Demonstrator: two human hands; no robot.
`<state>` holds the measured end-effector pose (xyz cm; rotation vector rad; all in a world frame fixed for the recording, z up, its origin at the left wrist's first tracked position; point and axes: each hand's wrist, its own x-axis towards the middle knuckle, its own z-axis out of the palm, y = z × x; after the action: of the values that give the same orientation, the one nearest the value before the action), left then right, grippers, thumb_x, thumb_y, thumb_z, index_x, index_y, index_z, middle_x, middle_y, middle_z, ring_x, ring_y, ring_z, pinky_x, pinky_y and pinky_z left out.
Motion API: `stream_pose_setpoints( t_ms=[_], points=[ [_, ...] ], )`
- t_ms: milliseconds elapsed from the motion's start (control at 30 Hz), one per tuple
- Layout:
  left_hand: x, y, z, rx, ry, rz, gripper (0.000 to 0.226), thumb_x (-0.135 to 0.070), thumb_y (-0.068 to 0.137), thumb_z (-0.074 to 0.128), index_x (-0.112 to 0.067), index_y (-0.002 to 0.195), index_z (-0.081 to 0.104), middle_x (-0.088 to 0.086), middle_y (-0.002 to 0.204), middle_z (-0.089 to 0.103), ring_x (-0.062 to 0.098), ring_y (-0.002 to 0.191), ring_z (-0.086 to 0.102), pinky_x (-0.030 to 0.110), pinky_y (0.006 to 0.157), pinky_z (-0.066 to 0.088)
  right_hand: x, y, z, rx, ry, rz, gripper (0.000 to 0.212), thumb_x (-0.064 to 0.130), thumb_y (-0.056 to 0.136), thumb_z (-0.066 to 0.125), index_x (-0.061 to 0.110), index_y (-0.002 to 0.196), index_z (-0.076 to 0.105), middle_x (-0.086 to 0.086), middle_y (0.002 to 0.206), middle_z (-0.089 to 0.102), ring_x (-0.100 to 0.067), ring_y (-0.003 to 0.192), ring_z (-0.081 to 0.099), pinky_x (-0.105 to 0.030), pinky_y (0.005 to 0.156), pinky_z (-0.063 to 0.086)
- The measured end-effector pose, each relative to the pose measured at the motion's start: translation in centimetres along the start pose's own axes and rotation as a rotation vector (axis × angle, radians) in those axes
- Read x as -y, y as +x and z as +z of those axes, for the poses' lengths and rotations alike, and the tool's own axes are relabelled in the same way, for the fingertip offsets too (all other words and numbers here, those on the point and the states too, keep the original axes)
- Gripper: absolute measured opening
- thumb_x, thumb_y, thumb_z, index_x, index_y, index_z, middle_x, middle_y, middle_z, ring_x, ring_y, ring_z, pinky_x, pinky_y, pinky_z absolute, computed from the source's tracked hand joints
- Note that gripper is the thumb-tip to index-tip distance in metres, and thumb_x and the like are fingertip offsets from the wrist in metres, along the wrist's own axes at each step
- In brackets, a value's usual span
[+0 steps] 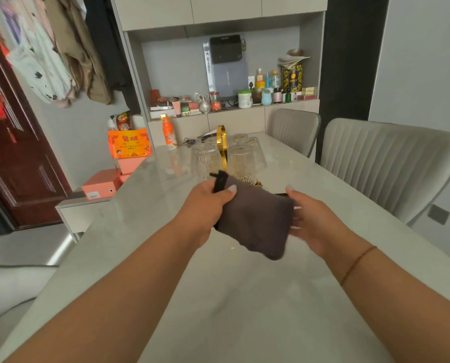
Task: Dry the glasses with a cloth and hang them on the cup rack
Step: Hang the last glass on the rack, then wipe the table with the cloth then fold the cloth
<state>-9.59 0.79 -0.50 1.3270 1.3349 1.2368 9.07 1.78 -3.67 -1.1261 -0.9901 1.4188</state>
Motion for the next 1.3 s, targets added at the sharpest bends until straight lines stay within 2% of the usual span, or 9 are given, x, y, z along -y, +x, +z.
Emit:
stream_pose_setpoints(
  t_ms=[100,300,533,700,800,867,1000,1100,1300],
  points=[
    [-1.7,-0.5,-0.2,0.135,0.111,0.078,0.011,-0.021,0.095,0.063,-0.014,0.096,0.072,0.007,0.09,0.076,0.022,0.083,0.071,0.033,0.073,0.056,0.7,-0.1,0.0,-0.043,-0.228,-0.246,0.027,0.043,0.091,0.056,0.019,0.104,0.055,-0.007,0.12,0.06,-0.017,0.109,0.057,-0.033,0.09,0.044],
    [-3.6,-1.4,-0.6,0.333,0.233,0.098,0.012,-0.027,0.092,0.065,-0.019,0.094,0.074,-0.001,0.081,0.077,0.011,0.075,0.073,0.021,0.063,0.056,1.9,-0.9,0.6,0.478,-0.176,-0.214,0.058,0.042,0.082,0.061,0.013,0.132,0.053,-0.001,0.126,0.062,-0.018,0.115,0.056,-0.038,0.1,0.042],
    [-4.0,-1.6,-1.7,0.317,0.307,0.145,0.021,-0.004,0.082,0.073,-0.02,0.096,0.073,0.003,0.092,0.078,0.019,0.088,0.075,0.034,0.079,0.059,2.9,-1.5,-0.3,0.351,-0.261,-0.361,0.013,0.004,0.085,0.064,0.011,0.095,0.066,-0.004,0.092,0.069,-0.017,0.088,0.065,-0.024,0.078,0.054],
    [-3.4,-2.5,-0.4,0.277,0.46,0.298,0.018,-0.008,0.08,0.078,-0.016,0.095,0.072,-0.003,0.084,0.076,0.007,0.079,0.073,0.019,0.074,0.056,4.6,-2.3,-1.0,0.117,-0.762,-0.424,0.022,-0.008,0.079,0.056,0.008,0.086,0.069,-0.012,0.088,0.065,-0.02,0.086,0.057,-0.027,0.077,0.046],
    [-1.6,-3.0,-0.7,0.283,0.498,0.261,0.024,-0.035,0.09,0.066,-0.014,0.099,0.072,0.002,0.094,0.077,0.013,0.09,0.072,0.03,0.091,0.055,3.8,-2.5,-0.5,0.239,-1.23,-0.124,0.013,0.005,0.085,0.057,0.012,0.08,0.066,-0.003,0.083,0.062,-0.019,0.086,0.057,-0.023,0.071,0.048],
    [0.1,-2.6,-1.9,0.2,0.526,0.22,0.039,-0.049,0.095,0.051,-0.017,0.105,0.071,-0.002,0.1,0.074,0.011,0.098,0.068,0.034,0.098,0.05,2.0,-2.4,-0.1,0.282,-1.398,-0.126,0.018,0.017,0.092,0.051,0.019,0.076,0.059,0.004,0.077,0.057,-0.017,0.08,0.056,-0.021,0.063,0.045],
    [4.0,-1.8,-5.8,-0.003,0.503,0.086,0.046,-0.051,0.101,0.035,-0.019,0.117,0.064,-0.002,0.12,0.064,0.019,0.12,0.056,0.032,0.099,0.037,-3.0,-3.3,1.0,0.254,-1.485,-0.297,0.042,0.049,0.095,0.042,0.017,0.117,0.055,-0.003,0.113,0.06,-0.019,0.101,0.055,-0.031,0.086,0.046],
    [6.6,-2.0,-8.9,-0.095,0.581,0.011,0.053,-0.052,0.102,0.03,-0.015,0.124,0.061,-0.004,0.123,0.055,0.023,0.129,0.047,0.029,0.098,0.029,-6.2,-2.7,2.3,0.33,-1.698,-0.235,0.067,0.058,0.095,0.028,0.016,0.147,0.03,-0.012,0.151,0.032,-0.028,0.137,0.033,-0.041,0.112,0.03],
    [10.2,-2.0,-13.9,-0.216,0.864,-0.103,0.063,-0.052,0.102,0.018,-0.015,0.145,0.045,0.007,0.154,0.041,0.027,0.146,0.029,0.047,0.121,0.007,-8.0,1.9,5.0,0.206,-1.818,-0.077,0.075,0.064,0.093,0.012,0.021,0.153,-0.003,-0.015,0.16,-0.005,-0.03,0.148,-0.007,-0.054,0.117,-0.002]
  ],
)
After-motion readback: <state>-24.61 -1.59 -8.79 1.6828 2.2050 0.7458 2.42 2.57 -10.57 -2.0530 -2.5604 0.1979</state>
